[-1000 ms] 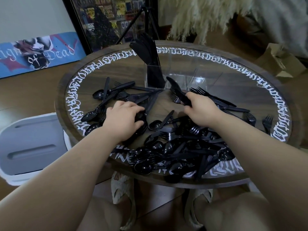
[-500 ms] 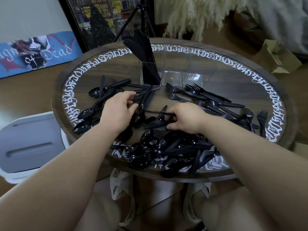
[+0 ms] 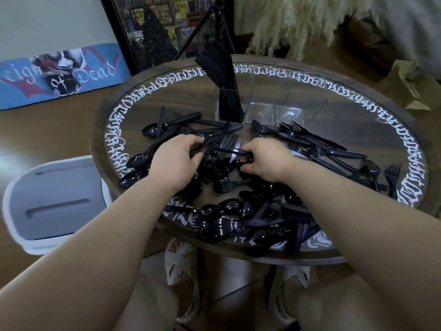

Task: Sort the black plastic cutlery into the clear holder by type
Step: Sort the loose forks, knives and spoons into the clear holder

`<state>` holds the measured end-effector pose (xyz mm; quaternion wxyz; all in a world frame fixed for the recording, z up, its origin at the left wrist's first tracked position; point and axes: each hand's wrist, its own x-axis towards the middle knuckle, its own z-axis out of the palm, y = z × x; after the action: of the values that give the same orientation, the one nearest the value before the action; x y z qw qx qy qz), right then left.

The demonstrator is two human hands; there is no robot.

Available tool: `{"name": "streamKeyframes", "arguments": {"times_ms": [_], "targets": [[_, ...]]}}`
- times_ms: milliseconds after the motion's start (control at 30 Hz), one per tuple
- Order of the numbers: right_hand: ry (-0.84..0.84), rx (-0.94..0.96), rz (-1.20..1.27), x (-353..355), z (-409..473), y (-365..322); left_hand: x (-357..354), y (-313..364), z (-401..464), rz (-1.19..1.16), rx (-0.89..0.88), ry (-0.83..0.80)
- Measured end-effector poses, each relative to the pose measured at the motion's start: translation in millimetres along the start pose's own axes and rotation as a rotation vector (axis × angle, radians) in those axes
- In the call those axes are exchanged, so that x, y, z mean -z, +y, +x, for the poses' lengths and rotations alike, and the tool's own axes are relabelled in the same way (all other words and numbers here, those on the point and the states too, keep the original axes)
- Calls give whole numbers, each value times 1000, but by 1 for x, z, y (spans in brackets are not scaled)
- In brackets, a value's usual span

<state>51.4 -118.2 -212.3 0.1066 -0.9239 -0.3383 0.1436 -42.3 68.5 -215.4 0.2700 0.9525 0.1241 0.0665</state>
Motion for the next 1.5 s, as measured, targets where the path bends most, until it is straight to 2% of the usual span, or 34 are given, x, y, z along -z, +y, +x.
{"name": "streamKeyframes", "arguments": {"times_ms": [133, 367, 433, 500, 567, 633, 733, 833, 1000, 1100, 1367, 1500], "targets": [[67, -35, 101, 15, 2, -1, 1, -1, 3, -11, -28, 39], [135, -62, 376, 45, -12, -6, 7, 24, -2, -85, -43, 229], [139, -66, 429, 50, -16, -7, 9, 36, -4, -196, -22, 228], [134, -83, 506, 54, -21, -8, 11, 50, -6, -407, 63, 216], [128, -95, 590, 58, -27, -9, 12, 60, -7, -591, 137, 162], [117, -88, 624, 60, -33, -10, 8, 67, -7, -670, 145, 78], [86, -92, 620, 58, -40, -10, 4, 73, -9, -790, 162, 38], [94, -129, 604, 52, -47, -8, 4, 74, -8, -899, 222, 70], [231, -146, 548, 37, -60, -4, 5, 74, -5, -999, 335, 102], [308, -137, 536, 29, -64, -2, 3, 74, -2, -1011, 344, 107], [380, -115, 473, 25, -59, 9, 0, 70, 6, -998, 377, 123], [419, -35, 343, 22, -56, 5, -5, 72, 10, -1035, 401, 90]]}}
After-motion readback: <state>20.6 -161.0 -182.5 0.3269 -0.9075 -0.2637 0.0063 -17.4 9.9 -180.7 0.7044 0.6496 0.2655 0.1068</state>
